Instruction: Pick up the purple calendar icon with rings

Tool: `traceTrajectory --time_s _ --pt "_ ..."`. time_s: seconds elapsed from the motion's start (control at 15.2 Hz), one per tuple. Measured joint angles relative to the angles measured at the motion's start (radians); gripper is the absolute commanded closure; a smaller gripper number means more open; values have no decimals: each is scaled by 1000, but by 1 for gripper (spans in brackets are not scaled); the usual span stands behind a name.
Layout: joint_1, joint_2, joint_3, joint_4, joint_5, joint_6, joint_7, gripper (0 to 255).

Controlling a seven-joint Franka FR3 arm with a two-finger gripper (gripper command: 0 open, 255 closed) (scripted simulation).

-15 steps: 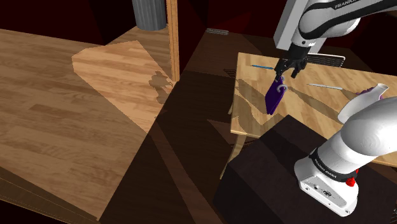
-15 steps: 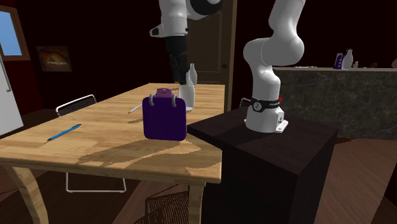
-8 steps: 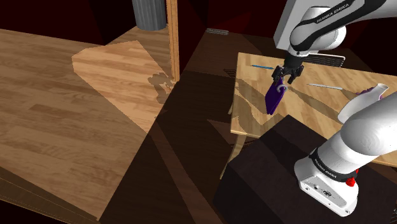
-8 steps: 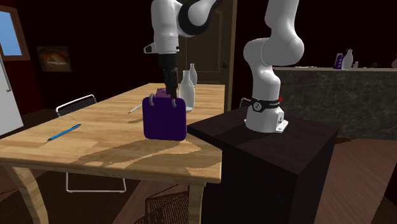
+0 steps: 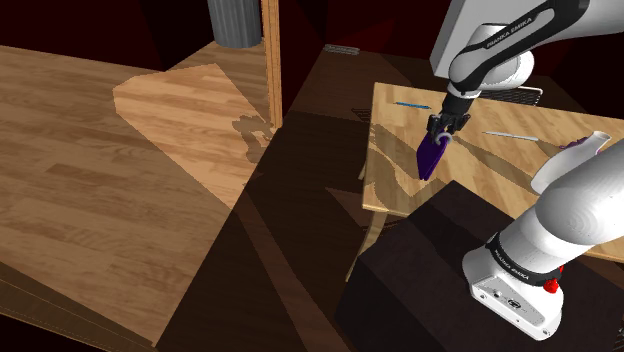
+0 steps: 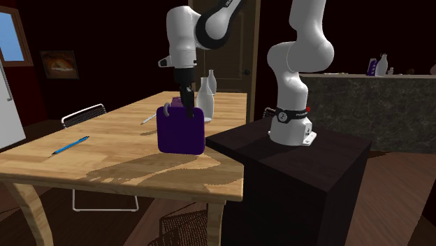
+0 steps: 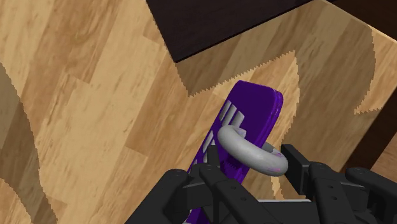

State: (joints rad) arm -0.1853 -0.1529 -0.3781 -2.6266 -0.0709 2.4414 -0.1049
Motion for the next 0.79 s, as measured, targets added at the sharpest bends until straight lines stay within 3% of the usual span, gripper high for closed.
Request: traceTrajectory --time_s 0.53,0.79 --pt "0 0 0 0 0 1 -1 255" --pt "-6 -39 4 9 -16 -48 11 255"
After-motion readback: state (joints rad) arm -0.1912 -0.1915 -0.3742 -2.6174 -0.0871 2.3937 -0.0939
